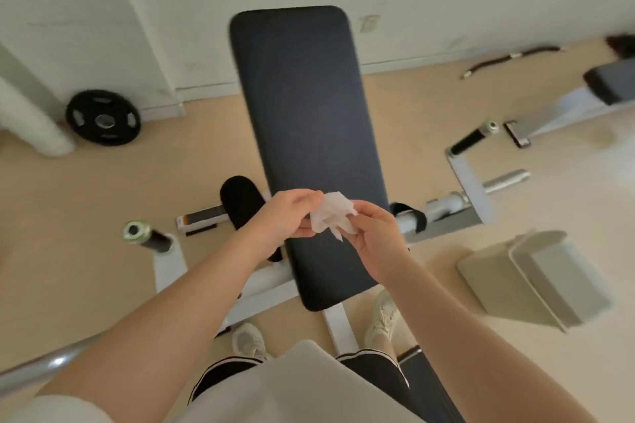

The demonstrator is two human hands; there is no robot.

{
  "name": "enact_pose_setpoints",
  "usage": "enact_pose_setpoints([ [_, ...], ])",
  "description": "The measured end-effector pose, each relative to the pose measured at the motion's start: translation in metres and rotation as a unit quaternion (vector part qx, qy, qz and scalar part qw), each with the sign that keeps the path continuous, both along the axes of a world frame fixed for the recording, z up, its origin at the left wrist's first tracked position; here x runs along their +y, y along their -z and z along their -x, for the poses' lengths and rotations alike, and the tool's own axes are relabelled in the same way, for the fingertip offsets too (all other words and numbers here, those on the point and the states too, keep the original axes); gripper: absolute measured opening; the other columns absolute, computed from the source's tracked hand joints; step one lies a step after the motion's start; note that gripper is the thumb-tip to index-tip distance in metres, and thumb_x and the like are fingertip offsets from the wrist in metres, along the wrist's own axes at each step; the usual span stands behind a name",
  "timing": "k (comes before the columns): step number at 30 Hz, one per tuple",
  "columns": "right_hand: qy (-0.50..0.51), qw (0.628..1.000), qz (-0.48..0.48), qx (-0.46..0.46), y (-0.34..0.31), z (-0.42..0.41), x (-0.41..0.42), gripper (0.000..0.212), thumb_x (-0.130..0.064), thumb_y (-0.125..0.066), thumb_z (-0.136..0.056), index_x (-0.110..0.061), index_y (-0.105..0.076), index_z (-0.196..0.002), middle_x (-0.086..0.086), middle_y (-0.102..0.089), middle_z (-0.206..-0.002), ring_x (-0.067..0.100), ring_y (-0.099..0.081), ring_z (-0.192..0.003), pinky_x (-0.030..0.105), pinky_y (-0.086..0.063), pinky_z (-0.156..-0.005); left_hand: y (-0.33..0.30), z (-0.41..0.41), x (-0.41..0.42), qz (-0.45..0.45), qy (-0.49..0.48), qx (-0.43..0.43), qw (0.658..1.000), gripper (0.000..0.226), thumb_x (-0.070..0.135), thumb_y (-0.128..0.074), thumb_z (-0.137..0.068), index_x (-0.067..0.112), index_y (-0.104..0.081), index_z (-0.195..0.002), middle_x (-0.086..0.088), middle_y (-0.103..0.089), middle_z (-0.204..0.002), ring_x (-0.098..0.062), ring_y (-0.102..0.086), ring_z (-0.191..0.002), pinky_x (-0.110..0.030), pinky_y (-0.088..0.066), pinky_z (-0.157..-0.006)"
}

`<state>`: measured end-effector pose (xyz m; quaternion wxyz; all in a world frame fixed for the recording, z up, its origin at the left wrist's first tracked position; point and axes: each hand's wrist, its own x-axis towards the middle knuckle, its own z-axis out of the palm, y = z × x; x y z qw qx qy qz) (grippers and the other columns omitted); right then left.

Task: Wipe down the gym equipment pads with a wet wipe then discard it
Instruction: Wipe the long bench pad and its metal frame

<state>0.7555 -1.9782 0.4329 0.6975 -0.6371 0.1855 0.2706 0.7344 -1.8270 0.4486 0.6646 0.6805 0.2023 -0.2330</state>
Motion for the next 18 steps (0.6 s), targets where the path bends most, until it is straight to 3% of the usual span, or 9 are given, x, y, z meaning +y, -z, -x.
enact_pose_setpoints([
  [4, 0.01, 0.994, 0.089, -0.064, -0.007, -0.019, -0.07, 0.006, -0.013, -0.064, -0.081, -0.011, -0.069, -0.079, 0.009, -0.064, -0.091, 0.029, -0.058, -0.093, 0.037, -0.048, -0.085, 0.0, -0.038, -0.069, 0.033, 0.028, 0.015, 0.999, 0.02, 0.024, -0.049, -0.095, 0.014, -0.059, -0.109, 0.004, -0.065, -0.09, -0.002, -0.066, -0.071, -0.012, -0.05, -0.051],
  [8, -0.027, 0.951, 0.26, -0.168, -0.01, -0.054, -0.139, 0.02, -0.02, -0.066, -0.082, -0.025, -0.053, -0.068, -0.006, -0.056, -0.098, 0.014, -0.052, -0.087, 0.017, -0.041, -0.068, 0.006, -0.085, -0.152, 0.047, 0.049, 0.004, 0.998, 0.017, 0.015, -0.055, -0.092, 0.005, -0.06, -0.105, -0.008, -0.065, -0.098, -0.014, -0.064, -0.087, -0.018, -0.056, -0.068],
  [10, -0.009, 0.954, 0.252, -0.16, -0.003, -0.076, -0.178, 0.02, -0.015, -0.068, -0.079, -0.024, -0.05, -0.082, -0.007, -0.052, -0.096, 0.016, -0.052, -0.086, 0.025, -0.047, -0.071, 0.015, -0.109, -0.196, 0.05, 0.049, 0.017, 0.997, 0.012, 0.009, -0.056, -0.09, 0.004, -0.06, -0.101, -0.011, -0.062, -0.097, -0.018, -0.062, -0.088, -0.027, -0.055, -0.082],
  [13, 0.005, 0.959, 0.25, -0.13, 0.014, -0.117, -0.235, 0.025, -0.017, -0.066, -0.081, -0.026, -0.049, -0.097, -0.011, -0.05, -0.098, 0.018, -0.054, -0.097, 0.036, -0.051, -0.081, 0.03, -0.148, -0.258, 0.073, 0.022, 0.027, 0.997, 0.008, 0.004, -0.053, -0.091, 0.006, -0.059, -0.097, -0.009, -0.06, -0.091, -0.018, -0.061, -0.084, -0.031, -0.053, -0.083],
  [16, -0.003, 0.956, 0.264, -0.127, 0.025, -0.16, -0.284, 0.014, -0.023, -0.062, -0.087, -0.021, -0.058, -0.1, -0.007, -0.046, -0.109, 0.013, -0.048, -0.104, 0.026, -0.041, -0.085, 0.037, -0.19, -0.315, 0.083, -0.038, 0.041, 0.995, 0.011, 0.001, -0.05, -0.092, 0.008, -0.057, -0.088, -0.009, -0.059, -0.088, -0.018, -0.059, -0.08, -0.033, -0.051, -0.083],
  [18, -0.013, 0.964, 0.244, -0.109, 0.027, -0.182, -0.311, 0.013, -0.027, -0.061, -0.088, -0.018, -0.063, -0.097, -0.007, -0.053, -0.102, 0.009, -0.051, -0.096, 0.024, -0.041, -0.084, 0.04, -0.211, -0.346, 0.069, -0.063, 0.056, 0.994, 0.014, 0.003, -0.05, -0.092, 0.011, -0.056, -0.082, -0.007, -0.059, -0.082, -0.017, -0.057, -0.077, -0.032, -0.051, -0.081],
])
